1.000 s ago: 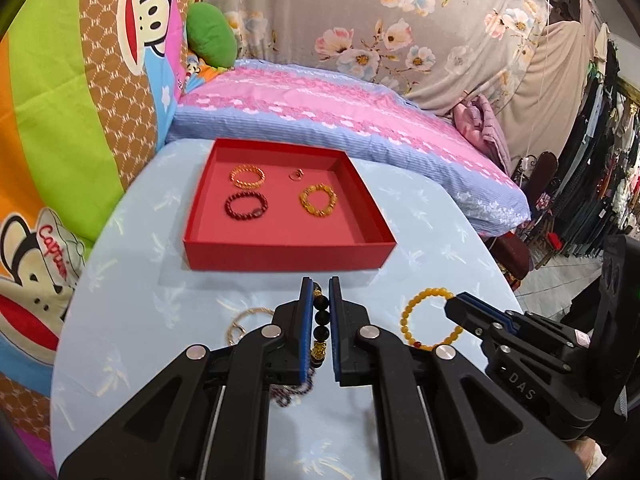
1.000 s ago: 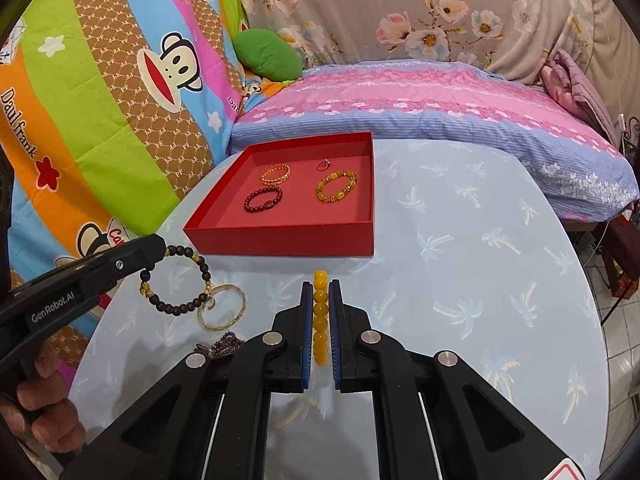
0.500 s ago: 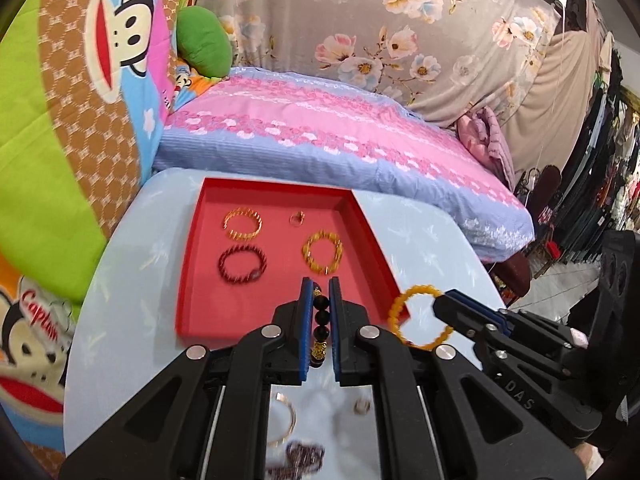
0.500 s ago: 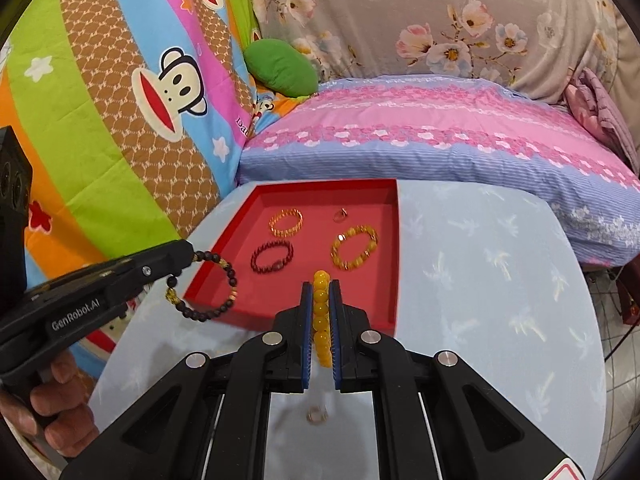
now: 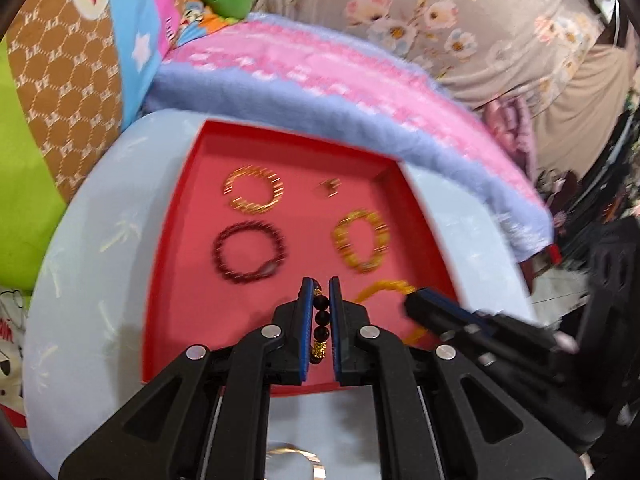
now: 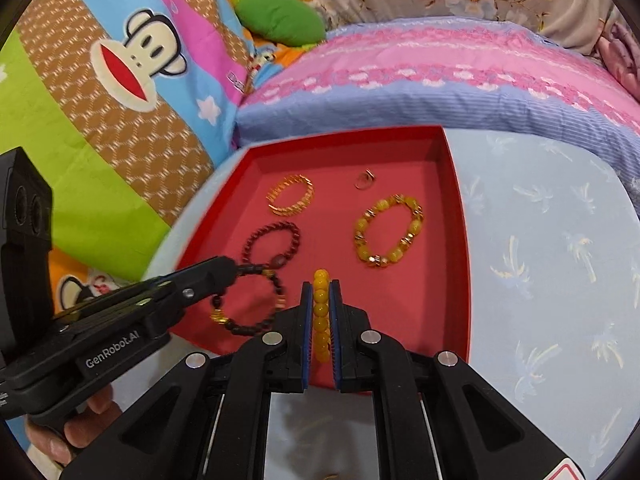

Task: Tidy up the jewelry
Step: 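Lower both bracelets into the red tray and open both tools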

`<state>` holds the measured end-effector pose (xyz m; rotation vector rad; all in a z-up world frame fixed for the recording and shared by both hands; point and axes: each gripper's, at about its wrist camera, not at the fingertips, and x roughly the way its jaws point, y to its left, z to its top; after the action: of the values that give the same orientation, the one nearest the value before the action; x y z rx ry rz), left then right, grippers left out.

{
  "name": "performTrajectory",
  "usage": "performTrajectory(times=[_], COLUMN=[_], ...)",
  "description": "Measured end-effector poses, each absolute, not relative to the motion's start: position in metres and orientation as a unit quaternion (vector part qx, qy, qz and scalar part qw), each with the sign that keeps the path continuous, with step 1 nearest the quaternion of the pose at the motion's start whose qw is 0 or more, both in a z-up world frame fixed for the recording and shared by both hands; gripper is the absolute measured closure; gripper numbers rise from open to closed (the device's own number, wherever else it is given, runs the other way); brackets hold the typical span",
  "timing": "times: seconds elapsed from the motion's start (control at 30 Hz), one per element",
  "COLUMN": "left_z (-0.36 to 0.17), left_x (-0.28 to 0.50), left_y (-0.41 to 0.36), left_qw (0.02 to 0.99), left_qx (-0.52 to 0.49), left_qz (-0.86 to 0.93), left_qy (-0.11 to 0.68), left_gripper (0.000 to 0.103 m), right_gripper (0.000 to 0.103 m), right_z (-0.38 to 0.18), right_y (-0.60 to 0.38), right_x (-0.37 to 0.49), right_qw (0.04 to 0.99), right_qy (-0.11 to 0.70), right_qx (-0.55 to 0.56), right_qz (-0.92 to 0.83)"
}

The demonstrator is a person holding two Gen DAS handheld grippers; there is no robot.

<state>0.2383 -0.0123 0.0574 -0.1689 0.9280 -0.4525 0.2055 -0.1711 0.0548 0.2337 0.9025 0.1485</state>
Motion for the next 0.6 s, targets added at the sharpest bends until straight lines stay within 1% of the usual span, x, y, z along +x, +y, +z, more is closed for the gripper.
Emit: performTrajectory(times=[0.1,0.43,0.47,0.53,0.6], left_z=[0.046,0.029,0.029,0.03,0.033], left_x=[0.24,0.238,0.239,0.238,0.235], left_y=[-0.006,-0.006,-0.005,-0.003,0.001], left_qw=[0.876,0.896,0.897,0.901,0.907], left_qx=[-0.049,0.027,0.028,0.02,0.008], left_qz=[-0.189,-0.136,-0.131,-0.121,-0.118], left_qy=[0.441,0.423,0.42,0.416,0.404], left_gripper=[0.095,0.094,0.09,0.063,0.062], right_gripper=[0.095,0.094,0.09,0.089,0.088], right_z=[0.045,0.038,0.038,0.039,0.041], right_y=[-0.176,-0.175,-0.175,-0.175,-0.175], right_x=[0.21,0.216,0.215,0.212,0.208], right_qw=[0.892,0.902,0.903,0.905,0.907], right_qy=[0.44,0.428,0.426,0.422,0.419], right_qx=[0.095,0.049,0.047,0.046,0.046], right_qz=[0.051,0.012,0.009,0.006,0.006])
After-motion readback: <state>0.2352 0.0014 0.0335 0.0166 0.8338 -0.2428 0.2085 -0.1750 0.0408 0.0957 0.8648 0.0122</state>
